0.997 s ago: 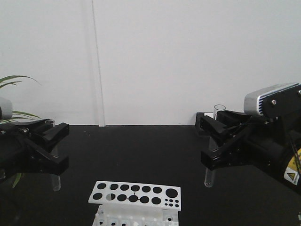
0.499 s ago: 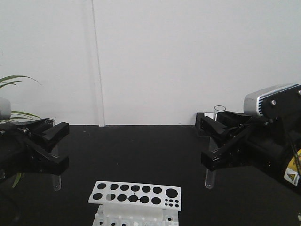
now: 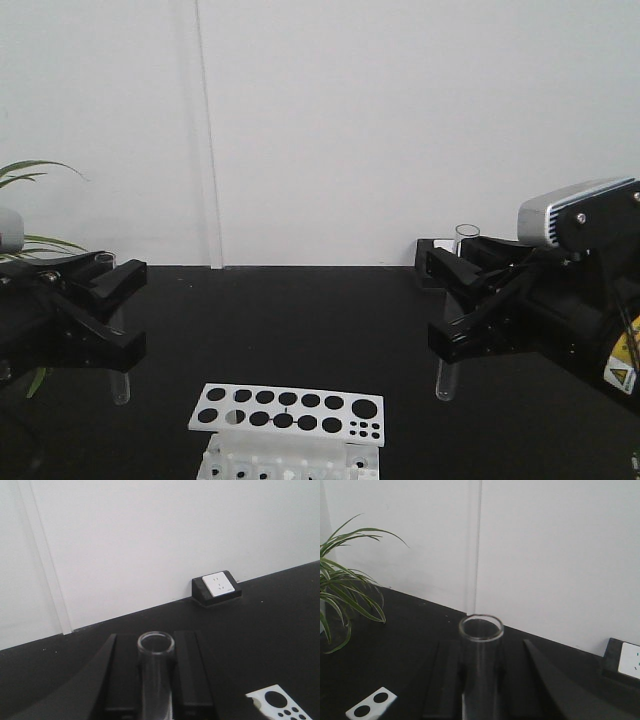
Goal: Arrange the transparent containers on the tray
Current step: 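Hold both tubes upright, raised above the table, then keep both tubes held while the base drives to the yellow tray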
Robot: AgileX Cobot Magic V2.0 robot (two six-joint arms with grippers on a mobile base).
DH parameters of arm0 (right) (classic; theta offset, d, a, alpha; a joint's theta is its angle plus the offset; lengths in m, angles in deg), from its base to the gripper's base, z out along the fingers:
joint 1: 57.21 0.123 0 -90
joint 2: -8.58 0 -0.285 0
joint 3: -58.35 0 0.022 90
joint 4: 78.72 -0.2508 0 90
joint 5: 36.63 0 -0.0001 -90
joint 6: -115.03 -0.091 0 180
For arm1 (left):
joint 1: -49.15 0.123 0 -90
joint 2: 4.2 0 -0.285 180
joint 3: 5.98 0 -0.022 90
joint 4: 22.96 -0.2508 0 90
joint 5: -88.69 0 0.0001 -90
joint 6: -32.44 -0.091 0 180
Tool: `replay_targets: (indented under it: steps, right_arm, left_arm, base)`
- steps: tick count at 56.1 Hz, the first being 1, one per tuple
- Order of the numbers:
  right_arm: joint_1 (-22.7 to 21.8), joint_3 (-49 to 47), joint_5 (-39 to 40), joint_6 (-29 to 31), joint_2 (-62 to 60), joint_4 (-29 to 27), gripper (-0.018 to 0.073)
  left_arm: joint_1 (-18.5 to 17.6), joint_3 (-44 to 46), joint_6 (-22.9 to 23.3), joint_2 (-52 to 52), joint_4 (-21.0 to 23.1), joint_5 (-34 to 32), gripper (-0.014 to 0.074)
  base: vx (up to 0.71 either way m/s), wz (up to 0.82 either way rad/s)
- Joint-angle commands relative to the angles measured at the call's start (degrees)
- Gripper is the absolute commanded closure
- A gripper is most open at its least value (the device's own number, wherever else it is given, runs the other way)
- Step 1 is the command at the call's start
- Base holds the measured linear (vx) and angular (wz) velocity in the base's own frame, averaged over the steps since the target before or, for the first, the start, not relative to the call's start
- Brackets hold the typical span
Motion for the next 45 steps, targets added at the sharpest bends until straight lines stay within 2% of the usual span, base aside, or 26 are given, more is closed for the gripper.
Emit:
replay_targets:
  steps: [1,20,45]
  right_arm:
    - [0.02,-1.77,4.13,0.08,-1.47,-0.27,0.0572]
    - [0.02,-1.77,4.13,0.08,-1.47,-0.27,0.0572]
    - [0.02,-1.77,4.16,0.08,-1.47,-0.27,0.0572]
  left_arm:
    - [-0.24,1.54,0.57,-1.39,0.58,-4.81,0.0603]
    - [-0.24,1.54,0.57,-1.39,0.58,-4.81,0.0603]
    - [-0.24,1.54,0.57,-1.39,0.58,-4.81,0.0603]
  base:
    - [-0.02,0.00]
    - [-0.09,0.01]
    - [-0.22,0.15]
